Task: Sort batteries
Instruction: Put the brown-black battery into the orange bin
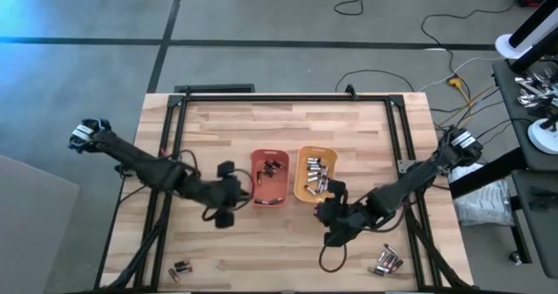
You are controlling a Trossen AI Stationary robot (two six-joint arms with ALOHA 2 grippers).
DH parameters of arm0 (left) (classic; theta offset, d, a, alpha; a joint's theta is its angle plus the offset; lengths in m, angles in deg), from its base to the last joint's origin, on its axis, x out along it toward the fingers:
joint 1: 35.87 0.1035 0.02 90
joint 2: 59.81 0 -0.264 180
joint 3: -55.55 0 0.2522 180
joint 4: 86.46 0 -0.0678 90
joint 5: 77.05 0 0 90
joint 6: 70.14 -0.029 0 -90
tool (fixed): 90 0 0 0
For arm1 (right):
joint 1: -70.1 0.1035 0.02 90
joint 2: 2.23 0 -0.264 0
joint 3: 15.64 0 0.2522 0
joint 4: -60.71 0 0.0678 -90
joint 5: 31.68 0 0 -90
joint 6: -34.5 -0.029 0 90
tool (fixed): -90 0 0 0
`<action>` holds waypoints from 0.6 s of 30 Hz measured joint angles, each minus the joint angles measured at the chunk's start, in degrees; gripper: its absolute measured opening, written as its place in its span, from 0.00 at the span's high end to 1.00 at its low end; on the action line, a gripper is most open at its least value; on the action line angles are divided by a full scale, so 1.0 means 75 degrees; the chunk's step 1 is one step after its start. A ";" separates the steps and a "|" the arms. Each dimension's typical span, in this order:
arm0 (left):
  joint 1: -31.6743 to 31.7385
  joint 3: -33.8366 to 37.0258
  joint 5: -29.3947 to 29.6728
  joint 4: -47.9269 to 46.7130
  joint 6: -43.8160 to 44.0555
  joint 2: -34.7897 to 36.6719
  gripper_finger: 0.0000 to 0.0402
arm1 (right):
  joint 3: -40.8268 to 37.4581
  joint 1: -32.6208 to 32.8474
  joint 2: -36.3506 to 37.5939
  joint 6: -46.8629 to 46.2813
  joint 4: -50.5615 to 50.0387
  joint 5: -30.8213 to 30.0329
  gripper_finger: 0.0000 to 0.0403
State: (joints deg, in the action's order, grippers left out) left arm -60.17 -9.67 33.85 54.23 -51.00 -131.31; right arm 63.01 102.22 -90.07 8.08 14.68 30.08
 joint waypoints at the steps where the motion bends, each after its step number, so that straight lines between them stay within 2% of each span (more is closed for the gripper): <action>1: 0.0205 -0.0133 0.0026 0.0009 -0.0242 -0.0122 0.92 | -0.0004 0.0000 -0.0070 -0.0003 -0.0003 -0.0036 0.85; 7: 0.1758 -0.0593 0.0024 -0.0001 -0.1234 -0.1325 0.91 | -0.0068 0.0025 -0.0340 -0.0014 0.0238 -0.0053 0.87; 10: 0.2426 -0.0704 -0.0593 -0.0001 -0.1381 -0.1954 0.91 | -0.0182 0.0080 -0.0439 0.0025 0.0823 -0.0028 0.87; 18: 0.3192 -0.1222 -0.1414 0.0002 -0.1554 -0.3172 0.91 | -0.0589 0.0348 -0.0544 0.0052 0.0947 0.0223 0.85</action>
State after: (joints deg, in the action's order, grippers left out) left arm -36.22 -18.83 23.24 54.25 -62.65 -155.10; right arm 58.59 104.83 -94.15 8.47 21.78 31.75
